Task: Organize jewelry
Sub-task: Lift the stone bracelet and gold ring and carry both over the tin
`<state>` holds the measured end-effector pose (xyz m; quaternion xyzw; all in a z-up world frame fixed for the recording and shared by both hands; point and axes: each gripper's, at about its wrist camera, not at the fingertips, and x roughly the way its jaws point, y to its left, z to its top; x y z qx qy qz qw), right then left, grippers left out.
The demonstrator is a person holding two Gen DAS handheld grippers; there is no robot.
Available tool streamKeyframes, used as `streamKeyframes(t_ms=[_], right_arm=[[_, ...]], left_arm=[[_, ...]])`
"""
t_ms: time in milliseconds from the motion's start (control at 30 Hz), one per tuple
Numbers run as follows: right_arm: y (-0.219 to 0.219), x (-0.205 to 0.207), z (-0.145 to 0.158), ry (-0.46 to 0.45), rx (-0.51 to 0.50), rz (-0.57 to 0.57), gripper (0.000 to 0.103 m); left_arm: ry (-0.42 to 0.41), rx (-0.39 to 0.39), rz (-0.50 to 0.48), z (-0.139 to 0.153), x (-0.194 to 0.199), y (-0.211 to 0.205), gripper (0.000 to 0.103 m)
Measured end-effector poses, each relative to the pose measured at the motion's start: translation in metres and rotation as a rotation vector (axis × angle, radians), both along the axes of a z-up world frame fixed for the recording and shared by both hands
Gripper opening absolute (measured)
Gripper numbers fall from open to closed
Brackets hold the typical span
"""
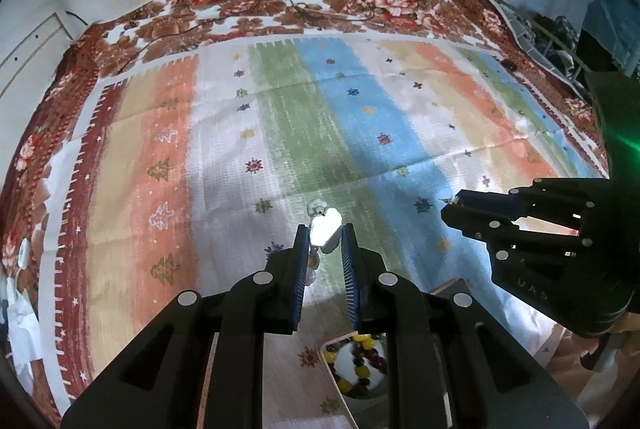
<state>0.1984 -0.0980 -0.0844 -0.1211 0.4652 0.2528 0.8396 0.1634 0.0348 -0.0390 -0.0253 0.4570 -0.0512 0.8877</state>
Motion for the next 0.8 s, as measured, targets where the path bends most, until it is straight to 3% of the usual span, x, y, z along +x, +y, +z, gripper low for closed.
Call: streamKeyframes(t_ms=[333,800], right_arm=[[-0.004,-0.042,0.020,-0.028,0.044,0.040,0.017],[-0.026,-0.082,0.016,0.012,0.088,0.058,0.017]], left_arm=[[-0.030,-0.030,-0.018,0.011,-0.040,-0.014,0.016],[-0.041,-0.089,-0.020,0.013,-0.082,-0.029,0.016]])
